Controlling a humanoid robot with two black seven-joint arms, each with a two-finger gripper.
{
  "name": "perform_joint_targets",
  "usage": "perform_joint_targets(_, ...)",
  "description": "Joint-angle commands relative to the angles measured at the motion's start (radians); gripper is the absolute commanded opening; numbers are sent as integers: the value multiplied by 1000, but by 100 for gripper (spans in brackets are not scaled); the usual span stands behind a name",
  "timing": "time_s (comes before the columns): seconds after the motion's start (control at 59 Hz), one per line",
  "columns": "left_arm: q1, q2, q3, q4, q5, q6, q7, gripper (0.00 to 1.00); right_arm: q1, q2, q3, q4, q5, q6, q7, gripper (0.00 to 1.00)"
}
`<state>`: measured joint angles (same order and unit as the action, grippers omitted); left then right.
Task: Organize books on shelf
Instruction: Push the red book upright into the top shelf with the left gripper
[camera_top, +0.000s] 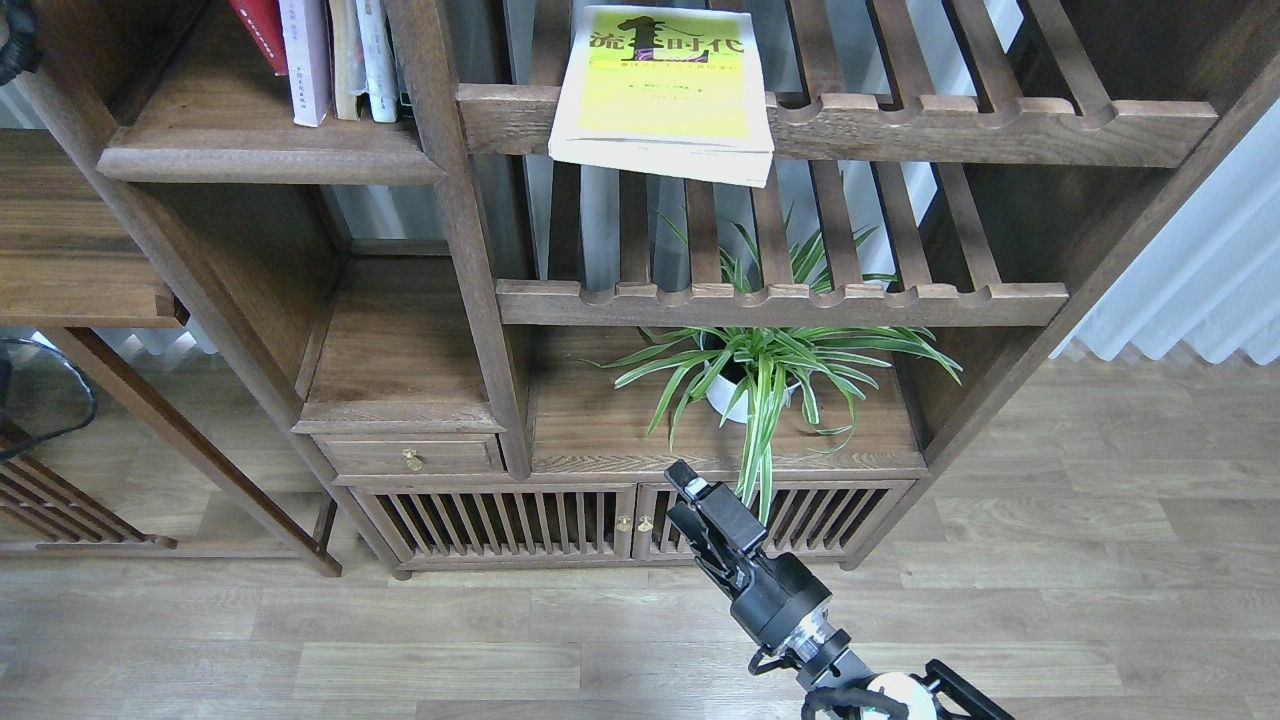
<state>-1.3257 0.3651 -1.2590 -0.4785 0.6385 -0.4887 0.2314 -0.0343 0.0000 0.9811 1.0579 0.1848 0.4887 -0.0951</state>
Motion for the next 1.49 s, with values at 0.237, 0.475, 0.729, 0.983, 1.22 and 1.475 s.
perform_joint_targets(0.237,19,6,64,-9,6,0,-57,0,-19,0,13,2,2,0,2,99)
perform_joint_targets(0.475,62,31,64,-42,6,0,-57,0,-15,0,10,1,2,0,14,99)
perform_joint_targets(0.729,80,25,62,-60,4,0,-57,0,-9,0,13,1,4,0,14,99)
perform_joint_targets(0.983,82,2,58,-58,-17,0,-57,2,-3,0,16,-1,4,0,14,99)
perform_joint_targets(1.22,97,5,58,-45,-95,0,-50,6,5,0,16,-6,21,0,14,99)
perform_joint_targets(1.475,114,8,61,-46,-97,0,-47,8,5,0,16,-6,21,0,14,99)
